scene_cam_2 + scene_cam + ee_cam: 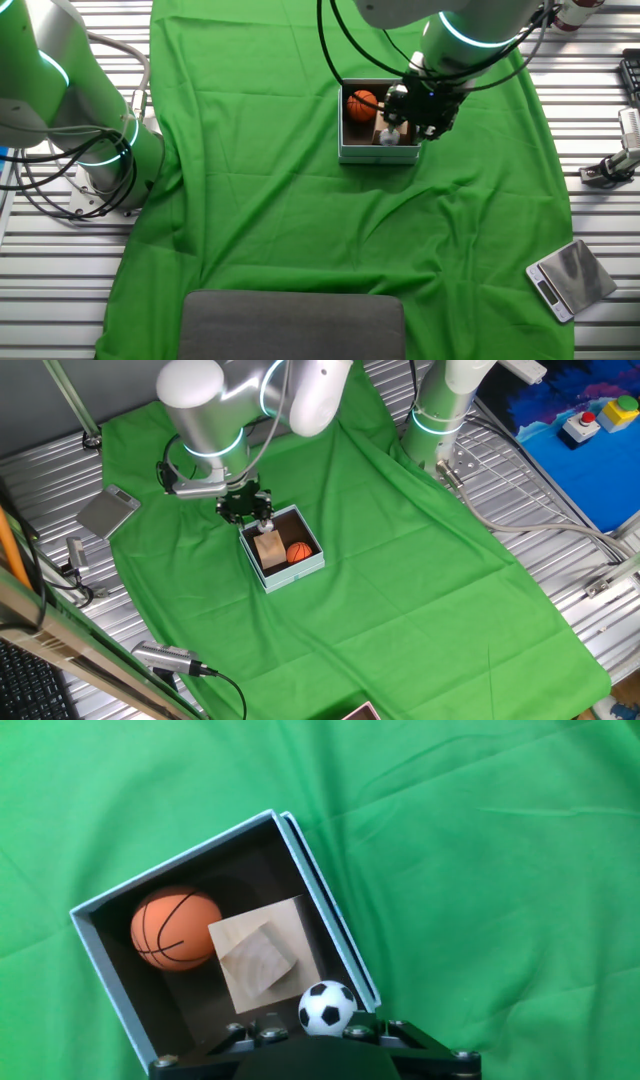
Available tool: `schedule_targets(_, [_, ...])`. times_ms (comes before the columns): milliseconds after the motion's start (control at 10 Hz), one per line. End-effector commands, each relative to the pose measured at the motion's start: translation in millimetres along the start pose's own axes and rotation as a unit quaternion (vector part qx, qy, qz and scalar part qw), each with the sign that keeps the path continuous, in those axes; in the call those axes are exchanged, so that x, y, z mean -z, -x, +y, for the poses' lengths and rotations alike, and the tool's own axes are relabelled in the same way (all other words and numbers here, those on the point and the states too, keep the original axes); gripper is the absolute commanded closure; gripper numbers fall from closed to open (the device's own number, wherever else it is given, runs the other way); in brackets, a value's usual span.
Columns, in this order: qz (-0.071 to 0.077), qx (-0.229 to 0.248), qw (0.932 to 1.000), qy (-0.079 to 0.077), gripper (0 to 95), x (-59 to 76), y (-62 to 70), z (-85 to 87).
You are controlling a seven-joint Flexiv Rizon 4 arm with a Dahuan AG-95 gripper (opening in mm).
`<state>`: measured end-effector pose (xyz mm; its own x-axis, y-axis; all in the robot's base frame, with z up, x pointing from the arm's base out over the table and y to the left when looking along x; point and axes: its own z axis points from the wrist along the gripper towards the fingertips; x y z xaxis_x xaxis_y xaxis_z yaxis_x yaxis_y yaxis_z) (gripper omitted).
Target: Take everything out of the gift box
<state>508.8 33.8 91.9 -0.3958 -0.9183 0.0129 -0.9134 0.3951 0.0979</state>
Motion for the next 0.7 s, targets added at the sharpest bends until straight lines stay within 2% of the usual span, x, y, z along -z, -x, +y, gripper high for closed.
schedule_targets(100, [0.000,0.000,1.0000,0.001,57.0,0.1,-0.3,0.6])
schedule_targets(500, [-0.001,-0.009,1.0000,0.002,57.0,1.7,-2.5,9.2])
schedule_targets(700, [-0.002,-0.029,0.9996,0.002,57.0,5.2,5.9,18.9])
